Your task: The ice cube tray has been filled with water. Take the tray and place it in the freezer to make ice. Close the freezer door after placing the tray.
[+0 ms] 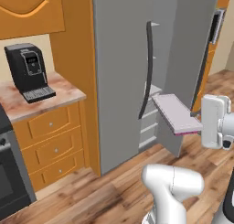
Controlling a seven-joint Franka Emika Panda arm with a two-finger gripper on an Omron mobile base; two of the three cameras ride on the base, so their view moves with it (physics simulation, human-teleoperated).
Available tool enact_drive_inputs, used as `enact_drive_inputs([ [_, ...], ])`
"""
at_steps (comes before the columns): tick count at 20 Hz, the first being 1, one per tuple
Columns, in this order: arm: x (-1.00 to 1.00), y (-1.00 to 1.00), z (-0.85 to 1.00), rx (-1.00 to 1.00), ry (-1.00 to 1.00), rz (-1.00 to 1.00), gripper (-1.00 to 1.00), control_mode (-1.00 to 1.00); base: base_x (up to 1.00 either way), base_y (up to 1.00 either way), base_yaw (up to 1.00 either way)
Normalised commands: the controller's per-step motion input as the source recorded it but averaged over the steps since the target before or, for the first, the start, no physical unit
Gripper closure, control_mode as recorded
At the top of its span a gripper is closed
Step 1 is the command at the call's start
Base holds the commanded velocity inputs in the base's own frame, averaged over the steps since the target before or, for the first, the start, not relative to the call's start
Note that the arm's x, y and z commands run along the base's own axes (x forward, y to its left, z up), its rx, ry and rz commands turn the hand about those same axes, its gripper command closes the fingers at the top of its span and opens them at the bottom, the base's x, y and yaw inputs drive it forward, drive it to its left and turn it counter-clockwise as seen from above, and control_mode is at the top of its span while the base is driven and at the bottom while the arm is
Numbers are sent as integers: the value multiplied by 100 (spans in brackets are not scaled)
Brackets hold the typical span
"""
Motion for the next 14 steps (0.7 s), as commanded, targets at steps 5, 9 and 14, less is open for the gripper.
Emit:
enact_drive_inputs([
  [5,0,0,0,0,0,0,100,100,44,-23,-29],
  [9,0,0,0,0,0,0,100,100,69,-19,-25],
  [14,0,0,0,0,0,0,100,100,78,-24,-21],
])
